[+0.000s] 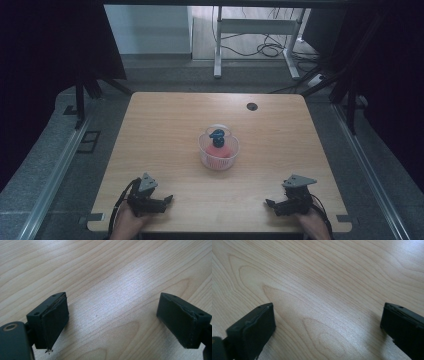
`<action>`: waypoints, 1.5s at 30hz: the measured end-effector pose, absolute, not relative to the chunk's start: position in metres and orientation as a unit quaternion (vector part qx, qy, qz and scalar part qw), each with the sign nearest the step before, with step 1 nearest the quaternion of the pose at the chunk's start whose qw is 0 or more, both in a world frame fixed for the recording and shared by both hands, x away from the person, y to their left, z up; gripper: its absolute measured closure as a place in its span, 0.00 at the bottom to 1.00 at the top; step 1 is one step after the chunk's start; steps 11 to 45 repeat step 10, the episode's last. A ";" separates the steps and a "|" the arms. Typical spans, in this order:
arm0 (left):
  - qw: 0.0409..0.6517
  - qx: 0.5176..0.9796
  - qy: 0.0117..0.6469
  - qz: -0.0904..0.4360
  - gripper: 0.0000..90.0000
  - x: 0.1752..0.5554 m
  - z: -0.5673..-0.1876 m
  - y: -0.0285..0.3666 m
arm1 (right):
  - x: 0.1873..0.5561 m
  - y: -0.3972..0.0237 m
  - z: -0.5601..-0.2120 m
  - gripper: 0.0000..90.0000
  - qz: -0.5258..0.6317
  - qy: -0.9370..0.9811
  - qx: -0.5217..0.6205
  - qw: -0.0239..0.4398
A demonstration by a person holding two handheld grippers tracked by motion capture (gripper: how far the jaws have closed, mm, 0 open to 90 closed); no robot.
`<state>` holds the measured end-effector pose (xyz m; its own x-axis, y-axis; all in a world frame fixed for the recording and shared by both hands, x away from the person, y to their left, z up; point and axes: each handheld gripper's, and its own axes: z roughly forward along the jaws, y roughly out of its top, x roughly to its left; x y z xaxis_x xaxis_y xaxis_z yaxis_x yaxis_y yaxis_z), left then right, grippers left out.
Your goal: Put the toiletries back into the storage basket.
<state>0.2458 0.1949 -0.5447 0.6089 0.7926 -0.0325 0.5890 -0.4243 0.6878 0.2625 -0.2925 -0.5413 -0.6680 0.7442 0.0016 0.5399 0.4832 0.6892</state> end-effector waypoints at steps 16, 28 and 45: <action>0.339 0.829 0.417 0.151 0.11 0.246 -0.545 0.195 | 0.262 -0.293 -0.543 0.00 0.346 0.845 0.377 0.155; 0.339 0.829 0.417 0.151 0.11 0.246 -0.545 0.195 | 0.262 -0.293 -0.543 0.00 0.346 0.845 0.377 0.155; 0.339 0.829 0.417 0.151 0.11 0.246 -0.545 0.195 | 0.262 -0.293 -0.543 0.00 0.346 0.845 0.377 0.155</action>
